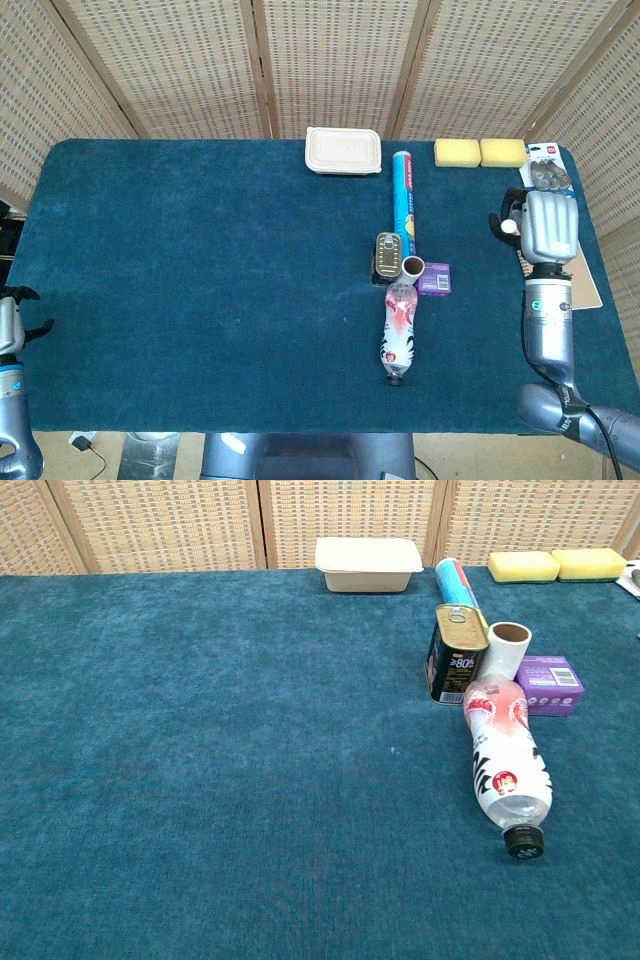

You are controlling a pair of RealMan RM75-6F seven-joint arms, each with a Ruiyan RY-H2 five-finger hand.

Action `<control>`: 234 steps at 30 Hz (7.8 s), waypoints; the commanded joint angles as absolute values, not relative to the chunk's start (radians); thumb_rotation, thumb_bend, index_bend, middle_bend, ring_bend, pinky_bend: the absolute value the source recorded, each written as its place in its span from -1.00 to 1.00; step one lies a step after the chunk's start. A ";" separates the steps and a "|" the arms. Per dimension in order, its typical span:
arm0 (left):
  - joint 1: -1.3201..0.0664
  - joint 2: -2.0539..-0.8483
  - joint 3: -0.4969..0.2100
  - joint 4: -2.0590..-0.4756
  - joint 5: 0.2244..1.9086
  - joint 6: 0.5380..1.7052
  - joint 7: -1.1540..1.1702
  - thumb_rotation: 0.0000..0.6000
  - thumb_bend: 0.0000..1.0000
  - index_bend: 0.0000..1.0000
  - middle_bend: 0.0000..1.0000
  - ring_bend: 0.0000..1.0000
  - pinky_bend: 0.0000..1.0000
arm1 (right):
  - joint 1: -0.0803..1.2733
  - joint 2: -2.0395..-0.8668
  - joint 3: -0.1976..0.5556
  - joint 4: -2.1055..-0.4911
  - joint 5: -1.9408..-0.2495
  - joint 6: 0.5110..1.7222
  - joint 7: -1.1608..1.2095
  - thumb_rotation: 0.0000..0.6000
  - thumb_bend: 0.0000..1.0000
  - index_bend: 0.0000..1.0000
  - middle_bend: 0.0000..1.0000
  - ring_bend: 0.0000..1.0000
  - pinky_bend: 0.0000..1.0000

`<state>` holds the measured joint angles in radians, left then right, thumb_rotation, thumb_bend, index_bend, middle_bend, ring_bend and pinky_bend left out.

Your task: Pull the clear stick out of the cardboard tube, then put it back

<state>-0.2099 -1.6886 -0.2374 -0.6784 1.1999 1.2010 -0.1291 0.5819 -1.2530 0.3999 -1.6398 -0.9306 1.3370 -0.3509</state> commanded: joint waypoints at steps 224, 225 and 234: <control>-0.210 -1.689 -0.238 -0.678 1.199 1.201 -0.129 1.00 -0.69 -0.09 -0.16 -0.53 -0.37 | 0.807 -1.376 0.338 -1.596 -0.727 0.942 -0.092 1.00 -0.22 0.57 0.86 0.81 0.64; -0.210 -1.689 -0.238 -0.678 1.199 1.201 -0.129 1.00 -0.69 -0.09 -0.16 -0.53 -0.37 | 0.806 -1.376 0.338 -1.594 -0.729 0.940 -0.090 1.00 -0.22 0.57 0.86 0.80 0.63; -0.210 -1.688 -0.238 -0.678 1.199 1.201 -0.129 1.00 -0.69 -0.09 -0.16 -0.53 -0.37 | 0.803 -1.390 0.331 -1.566 -0.746 0.915 -0.073 1.00 -0.27 0.55 0.80 0.75 0.57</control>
